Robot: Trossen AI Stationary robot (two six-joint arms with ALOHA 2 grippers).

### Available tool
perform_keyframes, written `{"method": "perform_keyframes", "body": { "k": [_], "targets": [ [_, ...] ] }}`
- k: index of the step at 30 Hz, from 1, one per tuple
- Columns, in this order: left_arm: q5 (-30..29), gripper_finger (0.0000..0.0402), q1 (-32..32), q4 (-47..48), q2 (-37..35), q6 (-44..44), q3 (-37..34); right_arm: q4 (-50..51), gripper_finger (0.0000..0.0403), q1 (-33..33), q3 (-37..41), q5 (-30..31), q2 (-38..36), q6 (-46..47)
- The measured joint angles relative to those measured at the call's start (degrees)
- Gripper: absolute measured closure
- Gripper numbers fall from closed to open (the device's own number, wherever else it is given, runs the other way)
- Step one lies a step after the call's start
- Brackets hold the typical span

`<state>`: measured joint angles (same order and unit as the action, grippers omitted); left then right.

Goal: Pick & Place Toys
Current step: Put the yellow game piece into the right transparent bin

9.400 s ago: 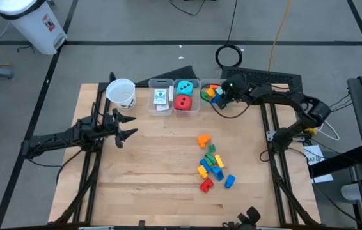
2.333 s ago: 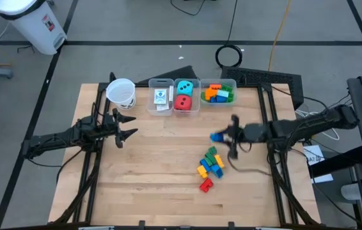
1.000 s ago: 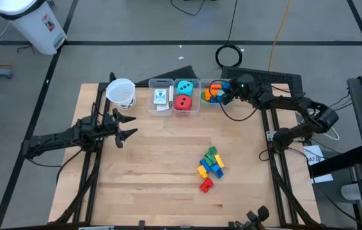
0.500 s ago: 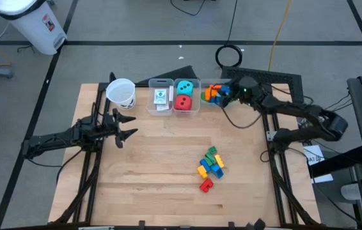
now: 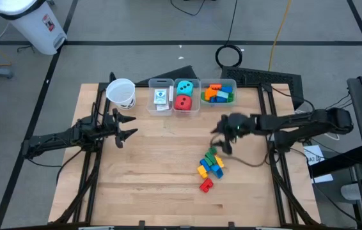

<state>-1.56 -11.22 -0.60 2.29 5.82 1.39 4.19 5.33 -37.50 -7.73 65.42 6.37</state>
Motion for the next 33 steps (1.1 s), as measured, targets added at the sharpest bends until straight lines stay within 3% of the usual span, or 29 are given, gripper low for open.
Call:
{"method": "perform_keyframes", "body": {
  "k": [7, 15, 22, 29, 33],
  "targets": [
    [0.0, 0.0114, 0.0, 0.0, 0.02, 0.0, 0.0, 7.85, 0.015, -8.38, 0.0, 0.62, 1.4, 7.79],
    [0.0, 0.0114, 0.0, 0.0, 0.0, 0.0, 0.0, 7.05, 0.0152, -14.17, 3.99, 9.21, 3.81, 12.42],
    [0.0, 0.0114, 0.0, 0.01, 0.0, 0.0, 0.0, -0.21, 0.0152, -15.2, 9.43, 9.15, 4.9, 16.9],
    [0.02, 0.0114, 0.0, 0.02, 0.02, 0.0, 0.0, -1.94, 0.0152, -15.23, 9.81, 8.82, 4.61, 18.7],
    [0.0, 0.0114, 0.0, 0.0, 0.0, 0.0, 0.0, -5.75, 0.0152, -15.27, 9.86, 4.69, 4.59, 21.14]
  ]
}}
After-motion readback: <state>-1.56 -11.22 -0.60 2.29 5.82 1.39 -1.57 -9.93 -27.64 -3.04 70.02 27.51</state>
